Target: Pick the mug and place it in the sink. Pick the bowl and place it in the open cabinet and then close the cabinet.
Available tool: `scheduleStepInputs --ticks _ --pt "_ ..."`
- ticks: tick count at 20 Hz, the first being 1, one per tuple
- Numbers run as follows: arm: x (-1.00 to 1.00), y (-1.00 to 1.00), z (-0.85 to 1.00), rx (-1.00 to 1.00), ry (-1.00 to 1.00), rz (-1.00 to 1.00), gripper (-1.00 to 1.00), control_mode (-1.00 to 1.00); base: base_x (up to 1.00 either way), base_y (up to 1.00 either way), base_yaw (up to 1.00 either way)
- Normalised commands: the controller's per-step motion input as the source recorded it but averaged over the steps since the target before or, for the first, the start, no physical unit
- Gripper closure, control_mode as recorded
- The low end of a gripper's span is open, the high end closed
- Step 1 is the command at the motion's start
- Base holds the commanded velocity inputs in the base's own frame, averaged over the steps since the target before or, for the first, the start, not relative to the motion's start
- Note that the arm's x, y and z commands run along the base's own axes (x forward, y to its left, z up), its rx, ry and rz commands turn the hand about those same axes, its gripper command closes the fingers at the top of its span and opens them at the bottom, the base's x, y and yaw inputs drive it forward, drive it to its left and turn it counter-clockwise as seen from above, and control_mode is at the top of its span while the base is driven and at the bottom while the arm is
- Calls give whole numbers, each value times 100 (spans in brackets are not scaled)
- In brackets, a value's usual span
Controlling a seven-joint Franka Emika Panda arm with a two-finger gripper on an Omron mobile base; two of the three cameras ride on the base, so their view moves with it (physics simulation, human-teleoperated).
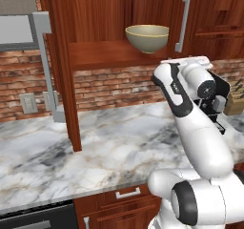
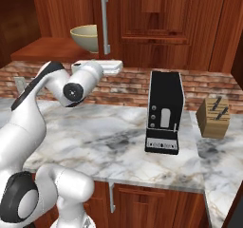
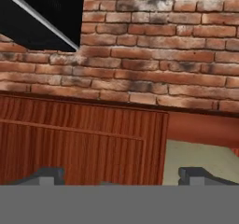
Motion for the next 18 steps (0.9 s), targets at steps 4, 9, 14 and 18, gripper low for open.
scheduleStepInputs --ticks 4,9,14,18 --pt "-49 -22 68 0 12 0 -100 -100 0 0 0" --pt "-41 -14 77 0 31 -1 -100 -100 0 0 0" --pt "-77 0 36 0 37 -2 -100 -100 0 0 0" --pt "-100 9 0 0 7 1 -100 -100 0 0 0"
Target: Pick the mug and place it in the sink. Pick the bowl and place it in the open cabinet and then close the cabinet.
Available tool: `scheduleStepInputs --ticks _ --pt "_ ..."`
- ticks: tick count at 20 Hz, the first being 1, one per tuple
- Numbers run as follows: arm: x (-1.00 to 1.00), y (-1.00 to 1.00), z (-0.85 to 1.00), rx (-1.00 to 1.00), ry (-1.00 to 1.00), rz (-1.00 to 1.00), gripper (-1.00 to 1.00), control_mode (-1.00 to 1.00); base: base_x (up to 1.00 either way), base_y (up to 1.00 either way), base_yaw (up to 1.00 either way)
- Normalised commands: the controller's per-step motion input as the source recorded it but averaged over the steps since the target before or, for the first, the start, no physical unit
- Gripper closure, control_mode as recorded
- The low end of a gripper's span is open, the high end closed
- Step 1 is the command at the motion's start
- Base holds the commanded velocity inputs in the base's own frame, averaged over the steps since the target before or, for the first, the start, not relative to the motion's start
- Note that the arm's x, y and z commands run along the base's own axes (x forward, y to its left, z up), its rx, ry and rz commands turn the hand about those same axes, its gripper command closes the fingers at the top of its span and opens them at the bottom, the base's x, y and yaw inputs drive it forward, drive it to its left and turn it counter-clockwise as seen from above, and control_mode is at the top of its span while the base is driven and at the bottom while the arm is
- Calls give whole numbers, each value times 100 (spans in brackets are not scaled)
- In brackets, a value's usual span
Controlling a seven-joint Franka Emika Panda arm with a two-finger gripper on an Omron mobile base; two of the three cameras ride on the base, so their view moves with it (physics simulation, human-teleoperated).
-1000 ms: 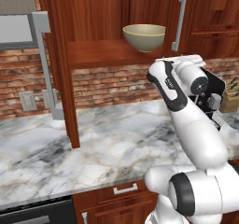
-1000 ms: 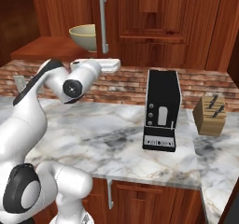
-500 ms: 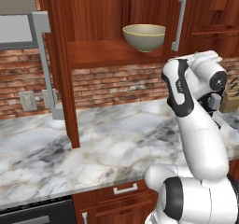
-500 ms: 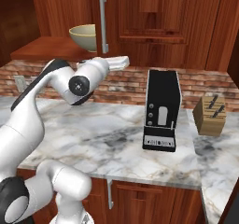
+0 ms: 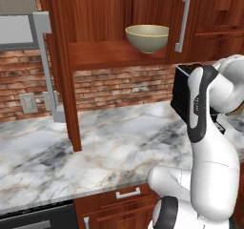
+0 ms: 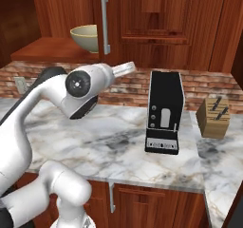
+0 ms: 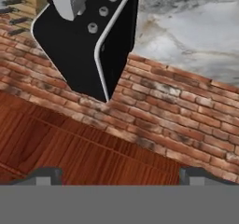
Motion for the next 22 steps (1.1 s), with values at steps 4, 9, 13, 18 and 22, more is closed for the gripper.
scheduleStepInputs --ticks 4,9,13,18,22 --pt "-99 6 22 0 -4 13 -100 -100 0 0 0" --pt "-96 0 45 0 15 20 -100 -100 0 0 0" --pt "-98 0 41 0 17 18 -100 -100 0 0 0" --pt "-87 -8 34 0 14 13 -100 -100 0 0 0" --pt "-53 -59 38 1 11 6 -100 -100 0 0 0"
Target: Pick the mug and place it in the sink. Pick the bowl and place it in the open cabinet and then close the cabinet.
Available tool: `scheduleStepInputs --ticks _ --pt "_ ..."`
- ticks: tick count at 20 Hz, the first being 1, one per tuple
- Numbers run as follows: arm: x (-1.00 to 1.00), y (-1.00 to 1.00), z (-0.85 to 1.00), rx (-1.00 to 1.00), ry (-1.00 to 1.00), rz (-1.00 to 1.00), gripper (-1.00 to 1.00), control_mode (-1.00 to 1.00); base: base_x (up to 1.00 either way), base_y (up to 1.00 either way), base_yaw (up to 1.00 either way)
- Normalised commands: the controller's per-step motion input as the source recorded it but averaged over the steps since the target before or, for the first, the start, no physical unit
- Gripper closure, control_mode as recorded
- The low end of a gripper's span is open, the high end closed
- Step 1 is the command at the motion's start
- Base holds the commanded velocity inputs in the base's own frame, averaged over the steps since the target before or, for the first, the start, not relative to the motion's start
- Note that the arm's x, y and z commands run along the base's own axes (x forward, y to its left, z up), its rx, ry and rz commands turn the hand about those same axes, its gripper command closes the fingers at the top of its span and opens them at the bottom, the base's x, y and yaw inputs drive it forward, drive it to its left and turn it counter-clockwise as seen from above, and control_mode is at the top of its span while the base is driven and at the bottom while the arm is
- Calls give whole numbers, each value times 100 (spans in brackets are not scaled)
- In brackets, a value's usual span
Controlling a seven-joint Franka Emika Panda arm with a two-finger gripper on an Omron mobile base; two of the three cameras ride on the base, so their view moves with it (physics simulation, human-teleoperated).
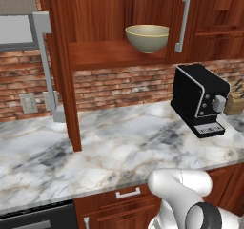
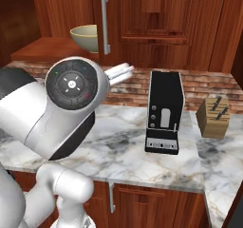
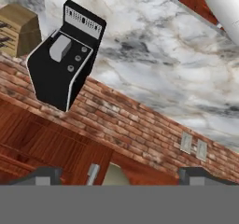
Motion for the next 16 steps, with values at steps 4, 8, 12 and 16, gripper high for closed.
scheduleStepInputs --ticks 4,8,12,16 --pt "-14 -47 4 5 12 8 -100 -100 0 0 0" --pt "-1 4 -1 3 3 6 -100 -100 0 0 0" --pt "0 41 -10 0 0 0 -100 -100 0 0 0" --pt "3 81 -43 0 0 0 -100 -100 0 0 0"
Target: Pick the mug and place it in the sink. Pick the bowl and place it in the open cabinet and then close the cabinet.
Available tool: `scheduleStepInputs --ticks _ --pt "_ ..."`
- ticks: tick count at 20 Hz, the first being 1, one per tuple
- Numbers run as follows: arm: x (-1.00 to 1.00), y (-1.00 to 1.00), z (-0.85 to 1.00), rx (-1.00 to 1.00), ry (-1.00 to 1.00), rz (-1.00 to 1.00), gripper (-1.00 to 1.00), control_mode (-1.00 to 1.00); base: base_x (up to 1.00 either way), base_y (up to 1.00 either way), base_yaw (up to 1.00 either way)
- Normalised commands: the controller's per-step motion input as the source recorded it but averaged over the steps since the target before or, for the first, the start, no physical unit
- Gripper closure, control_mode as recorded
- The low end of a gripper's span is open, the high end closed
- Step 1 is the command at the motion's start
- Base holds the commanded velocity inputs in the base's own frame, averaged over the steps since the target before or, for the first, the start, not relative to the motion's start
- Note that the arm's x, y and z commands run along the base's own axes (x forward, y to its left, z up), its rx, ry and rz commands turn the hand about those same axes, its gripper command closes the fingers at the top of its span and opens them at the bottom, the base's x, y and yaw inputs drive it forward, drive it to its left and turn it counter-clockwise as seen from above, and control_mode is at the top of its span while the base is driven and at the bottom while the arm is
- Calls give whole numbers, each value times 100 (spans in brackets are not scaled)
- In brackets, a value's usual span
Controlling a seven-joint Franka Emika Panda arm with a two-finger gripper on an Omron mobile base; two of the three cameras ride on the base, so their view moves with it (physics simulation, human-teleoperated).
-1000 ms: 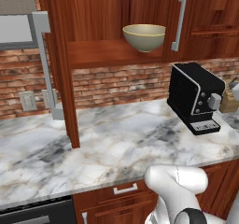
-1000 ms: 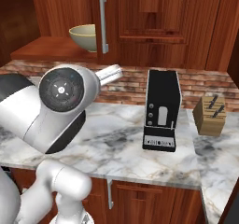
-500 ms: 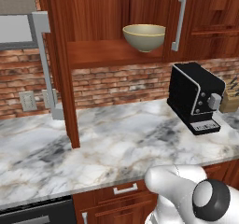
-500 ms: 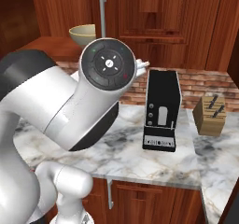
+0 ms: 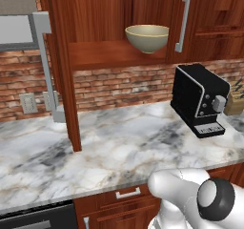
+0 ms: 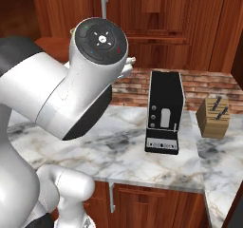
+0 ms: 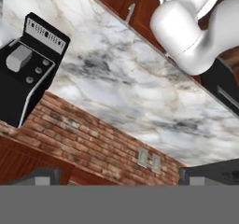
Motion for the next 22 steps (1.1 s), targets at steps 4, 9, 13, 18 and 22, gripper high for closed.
scheduleStepInputs --ticks 4,9,13,18,22 --pt "0 74 -43 0 -2 0 -100 -100 0 0 0" --pt "-7 24 -25 0 -2 0 -100 -100 0 0 0" --pt "-23 21 -2 0 -5 0 -100 -100 0 0 0" --pt "-19 54 -15 1 -1 0 -100 -100 0 0 0" --pt "-2 63 -26 2 0 0 -100 -100 0 0 0"
